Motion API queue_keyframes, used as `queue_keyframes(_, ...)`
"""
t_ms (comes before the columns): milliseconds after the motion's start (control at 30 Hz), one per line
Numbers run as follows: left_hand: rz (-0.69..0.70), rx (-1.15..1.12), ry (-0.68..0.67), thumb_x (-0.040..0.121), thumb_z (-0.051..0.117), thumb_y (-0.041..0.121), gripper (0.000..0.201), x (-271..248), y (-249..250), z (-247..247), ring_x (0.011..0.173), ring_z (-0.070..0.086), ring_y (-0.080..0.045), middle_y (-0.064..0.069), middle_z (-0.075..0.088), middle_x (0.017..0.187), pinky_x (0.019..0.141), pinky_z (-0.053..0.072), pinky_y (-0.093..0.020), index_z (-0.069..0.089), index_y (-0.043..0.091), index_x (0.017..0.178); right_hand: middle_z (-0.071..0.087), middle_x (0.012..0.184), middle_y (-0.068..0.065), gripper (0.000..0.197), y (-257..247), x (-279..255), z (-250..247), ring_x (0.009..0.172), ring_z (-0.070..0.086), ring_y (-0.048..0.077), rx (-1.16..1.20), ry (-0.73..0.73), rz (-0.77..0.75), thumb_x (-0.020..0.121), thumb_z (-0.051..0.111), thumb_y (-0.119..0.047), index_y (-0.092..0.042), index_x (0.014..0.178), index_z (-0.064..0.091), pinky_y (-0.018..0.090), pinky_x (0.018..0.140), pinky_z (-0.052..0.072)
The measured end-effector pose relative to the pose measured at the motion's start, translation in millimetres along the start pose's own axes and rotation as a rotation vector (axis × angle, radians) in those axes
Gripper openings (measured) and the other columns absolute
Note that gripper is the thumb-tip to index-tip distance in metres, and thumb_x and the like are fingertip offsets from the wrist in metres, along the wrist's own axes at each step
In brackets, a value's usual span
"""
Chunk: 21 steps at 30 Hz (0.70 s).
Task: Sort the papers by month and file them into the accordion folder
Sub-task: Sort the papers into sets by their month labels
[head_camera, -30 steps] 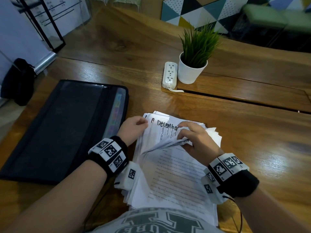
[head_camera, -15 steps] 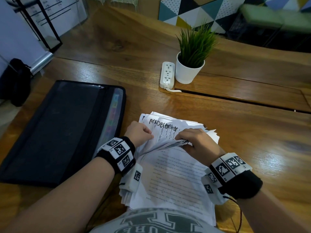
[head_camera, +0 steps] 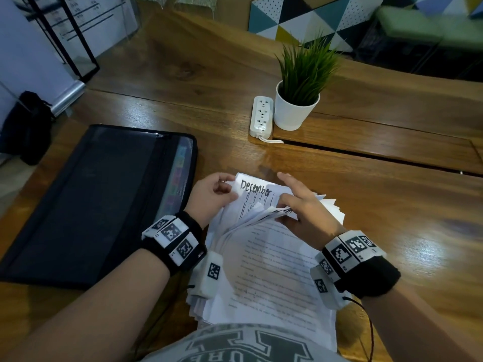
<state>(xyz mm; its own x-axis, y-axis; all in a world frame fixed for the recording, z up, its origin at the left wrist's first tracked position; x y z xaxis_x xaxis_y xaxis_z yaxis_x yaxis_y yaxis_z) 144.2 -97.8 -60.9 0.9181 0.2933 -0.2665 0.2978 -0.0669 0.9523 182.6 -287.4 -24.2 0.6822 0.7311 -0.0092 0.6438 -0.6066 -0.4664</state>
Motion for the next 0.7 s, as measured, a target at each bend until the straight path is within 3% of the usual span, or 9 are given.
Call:
queue_keyframes(100,-0.001,0.011,-0.086,0.076,0.070,-0.008,0.017,-3.3,4.6,4.3,0.069,0.062,-0.006,-0.004,0.069,0.079,0.064,0.053,-0.017,0.071,0.007,0.084,0.029,0.150,0.008,0.014,0.5,3.5,-0.4,0.142,0.018,0.023,0.005,-0.043,-0.002,0.082,0.067,-0.013,-0.010,0.093,0.060,0.042,0.115,0.016)
queue_keyframes(167,-0.046,0.057,-0.226,0.078,0.067,-0.008,0.020,-8.0,2.7,10.7,0.066,0.062,-0.003,0.004,0.070,0.073,0.063,0.053,-0.017,0.072,0.011,0.078,0.051,0.135,0.002,0.016,0.9,3.9,0.5,0.131,0.040,0.017,-0.019,-0.109,0.045,0.086,0.063,-0.016,-0.011,0.100,0.060,0.040,0.116,0.016)
queue_keyframes(200,-0.065,0.063,-0.274,0.080,0.065,-0.007,0.020,-10.2,0.9,12.1,0.067,0.063,-0.004,0.006,0.070,0.073,0.064,0.053,-0.018,0.072,0.011,0.079,0.062,0.116,-0.001,0.015,1.4,2.8,1.0,0.111,0.054,0.016,-0.008,-0.122,0.075,0.086,0.062,-0.016,-0.011,0.100,0.058,0.038,0.112,0.024)
queue_keyframes(233,-0.078,0.048,-0.291,0.083,0.063,-0.005,0.019,-11.3,-0.6,12.1,0.069,0.064,-0.005,0.005,0.071,0.073,0.065,0.054,-0.019,0.073,0.011,0.080,0.064,0.096,-0.003,0.013,0.8,1.6,0.8,0.090,0.057,0.017,0.024,-0.105,0.085,0.086,0.062,-0.015,-0.013,0.097,0.056,0.037,0.101,0.035)
queue_keyframes(300,-0.080,0.030,-0.209,0.087,0.061,0.002,0.015,-9.7,-3.5,6.4,0.076,0.063,-0.008,0.002,0.071,0.079,0.072,0.053,-0.023,0.073,0.011,0.083,0.058,0.080,-0.004,0.019,-1.0,-1.4,-0.2,0.074,0.050,0.018,0.091,-0.037,0.064,0.084,0.064,-0.013,-0.015,0.098,0.052,0.035,0.074,0.043)
queue_keyframes(400,-0.055,0.270,0.009,0.087,0.062,0.009,0.017,0.4,-13.8,-6.2,0.093,0.060,-0.011,0.004,0.065,0.096,0.089,0.048,-0.029,0.069,0.010,0.103,0.060,0.081,-0.003,0.033,-4.4,-5.0,0.8,0.074,0.054,0.017,0.070,0.019,-0.032,0.079,0.068,-0.005,-0.012,0.110,0.058,0.030,0.069,0.043)
queue_keyframes(467,-0.082,0.392,-0.028,0.087,0.063,0.011,0.024,5.3,-20.6,-2.2,0.099,0.060,-0.013,0.004,0.064,0.101,0.090,0.046,-0.028,0.066,0.011,0.111,0.066,0.084,0.002,0.026,-8.6,-7.0,3.5,0.075,0.059,0.022,0.040,0.020,-0.134,0.074,0.065,-0.003,-0.012,0.099,0.068,0.033,0.068,0.047)
queue_keyframes(600,-0.101,0.426,-0.094,0.085,0.064,0.011,0.019,7.9,-20.4,8.2,0.094,0.061,-0.013,0.003,0.065,0.098,0.079,0.047,-0.024,0.066,0.013,0.104,0.064,0.085,0.002,0.022,-4.6,-11.3,6.4,0.080,0.058,0.025,0.040,0.009,-0.104,0.072,0.064,-0.001,-0.015,0.088,0.070,0.042,0.067,0.049)
queue_keyframes(700,-0.106,0.317,-0.043,0.081,0.069,0.009,0.018,7.8,-13.6,7.6,0.091,0.059,-0.017,-0.001,0.062,0.095,0.080,0.048,-0.029,0.058,0.014,0.094,0.061,0.093,0.005,0.018,-4.5,-13.8,2.9,0.087,0.057,0.026,0.061,0.035,-0.076,0.071,0.067,0.000,-0.013,0.084,0.068,0.037,0.071,0.049)
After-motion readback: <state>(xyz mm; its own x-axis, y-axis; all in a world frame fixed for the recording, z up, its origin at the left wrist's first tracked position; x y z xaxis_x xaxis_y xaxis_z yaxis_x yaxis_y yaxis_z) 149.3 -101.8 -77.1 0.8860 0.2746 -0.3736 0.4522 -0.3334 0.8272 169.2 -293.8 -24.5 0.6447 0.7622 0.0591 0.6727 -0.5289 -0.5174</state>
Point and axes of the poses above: each hand's wrist, its own x-axis towards the middle knuckle, its own z-axis out of the palm, y = z × x, the point moved 6 cm from there along x, towards the middle knuckle
